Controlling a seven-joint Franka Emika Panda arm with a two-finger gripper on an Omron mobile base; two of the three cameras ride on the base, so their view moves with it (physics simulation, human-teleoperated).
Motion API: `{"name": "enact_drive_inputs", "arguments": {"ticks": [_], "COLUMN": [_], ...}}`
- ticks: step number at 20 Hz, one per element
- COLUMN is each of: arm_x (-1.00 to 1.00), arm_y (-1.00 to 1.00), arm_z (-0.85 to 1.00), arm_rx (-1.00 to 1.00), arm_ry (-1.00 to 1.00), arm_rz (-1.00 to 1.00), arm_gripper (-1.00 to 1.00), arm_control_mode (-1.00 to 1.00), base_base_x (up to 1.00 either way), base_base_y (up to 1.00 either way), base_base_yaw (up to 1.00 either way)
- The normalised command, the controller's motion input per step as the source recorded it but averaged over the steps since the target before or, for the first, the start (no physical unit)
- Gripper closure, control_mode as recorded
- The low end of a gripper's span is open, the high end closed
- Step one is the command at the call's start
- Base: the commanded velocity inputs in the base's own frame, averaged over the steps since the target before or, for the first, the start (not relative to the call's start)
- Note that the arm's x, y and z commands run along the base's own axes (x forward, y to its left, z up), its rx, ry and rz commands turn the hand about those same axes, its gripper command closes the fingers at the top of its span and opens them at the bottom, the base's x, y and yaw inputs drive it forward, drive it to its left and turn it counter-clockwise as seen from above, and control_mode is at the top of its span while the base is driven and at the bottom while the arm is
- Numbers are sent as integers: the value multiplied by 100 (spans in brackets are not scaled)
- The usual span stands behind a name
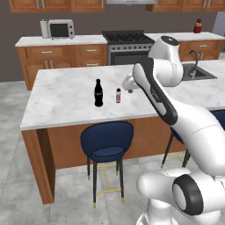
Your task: Place the large bottle from the dining counter next to the other large bottle outside the sink, and place the small bottle from the dining counter next to the other small bottle inside the sink.
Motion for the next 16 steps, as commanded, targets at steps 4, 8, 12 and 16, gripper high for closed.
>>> {"name": "enact_drive_inputs", "arguments": {"ticks": [4, 8, 12, 16], "arm_x": [0, 0, -4, -1], "arm_y": [5, 0, 0, 0], "arm_z": [0, 0, 0, 0], "arm_rx": [0, 0, 0, 0], "arm_ry": [0, 0, 0, 0], "arm_rz": [0, 0, 0, 0], "arm_gripper": [-100, -100, -100, -100], "arm_control_mode": [-100, -100, -100, 100], "base_base_x": [0, 0, 0, 0], "base_base_y": [0, 0, 0, 0], "base_base_yaw": [0, 0, 0, 0]}}
